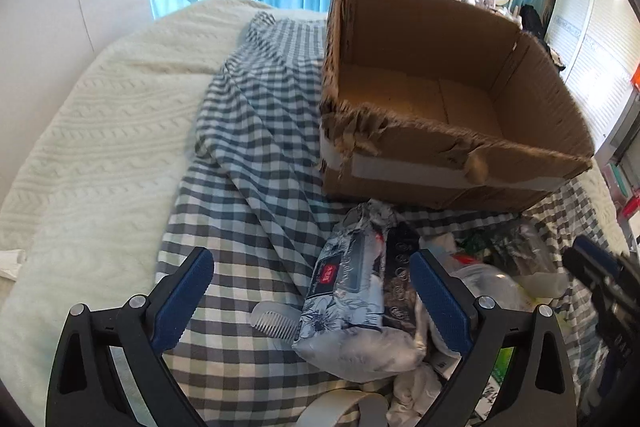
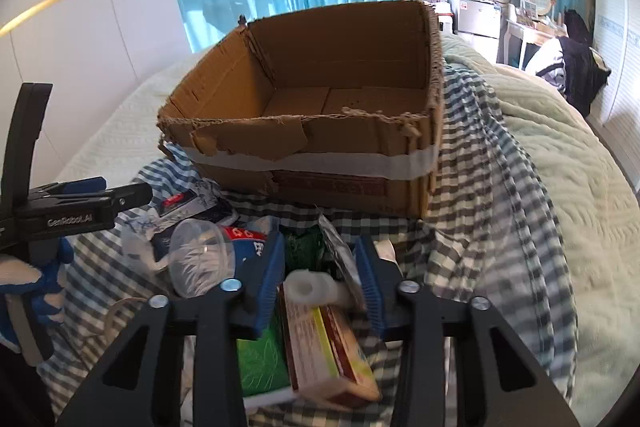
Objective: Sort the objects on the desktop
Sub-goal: 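Grasp the floral wet-wipe pack with the left gripper while the right grasps the silver blister pack, then carry the wipe pack and blister pack over the cardboard box with both grippers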
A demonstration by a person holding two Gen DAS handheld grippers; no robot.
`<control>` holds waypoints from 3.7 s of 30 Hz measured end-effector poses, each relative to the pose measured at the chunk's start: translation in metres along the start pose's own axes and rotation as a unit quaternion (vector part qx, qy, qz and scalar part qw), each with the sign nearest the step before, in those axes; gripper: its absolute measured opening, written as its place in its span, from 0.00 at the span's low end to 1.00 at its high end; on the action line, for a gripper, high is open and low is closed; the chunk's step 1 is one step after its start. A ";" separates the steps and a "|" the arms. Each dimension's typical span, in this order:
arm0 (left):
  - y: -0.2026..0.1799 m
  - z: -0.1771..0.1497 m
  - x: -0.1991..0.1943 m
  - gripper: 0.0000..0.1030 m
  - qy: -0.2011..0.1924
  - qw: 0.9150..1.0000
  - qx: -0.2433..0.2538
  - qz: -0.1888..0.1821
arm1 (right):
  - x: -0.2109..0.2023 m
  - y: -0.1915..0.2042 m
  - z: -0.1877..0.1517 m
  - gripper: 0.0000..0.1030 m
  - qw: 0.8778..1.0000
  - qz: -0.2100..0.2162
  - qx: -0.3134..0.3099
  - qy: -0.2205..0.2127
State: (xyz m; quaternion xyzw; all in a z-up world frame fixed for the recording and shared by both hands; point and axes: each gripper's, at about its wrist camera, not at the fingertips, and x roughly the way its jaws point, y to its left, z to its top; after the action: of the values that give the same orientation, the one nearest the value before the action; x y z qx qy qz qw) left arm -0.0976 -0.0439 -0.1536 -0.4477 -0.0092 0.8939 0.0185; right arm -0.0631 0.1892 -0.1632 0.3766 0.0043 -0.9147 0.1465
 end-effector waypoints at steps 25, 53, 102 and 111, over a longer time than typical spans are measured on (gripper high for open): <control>-0.020 -0.015 0.051 0.46 0.064 0.994 0.045 -0.076 | 0.076 -0.003 -0.005 0.29 0.997 0.021 0.019 0.077; 0.024 0.006 -0.054 0.22 -0.050 0.995 0.038 -0.082 | -0.027 -0.002 0.010 0.07 0.997 0.009 0.040 -0.065; -0.027 0.074 -0.209 0.22 -0.341 0.935 0.065 -0.073 | -0.188 0.043 0.096 0.07 0.953 -0.035 0.006 -0.300; -0.028 0.101 -0.181 0.22 -0.336 0.937 0.067 -0.067 | -0.165 0.040 0.125 0.07 0.955 -0.025 -0.008 -0.294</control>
State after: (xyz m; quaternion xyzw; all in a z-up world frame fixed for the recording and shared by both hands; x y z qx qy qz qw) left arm -0.0699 -0.0236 0.0523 -0.1177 0.0151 0.9874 0.1042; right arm -0.0272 0.1793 0.0444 0.0892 -0.0224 -0.9883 0.1217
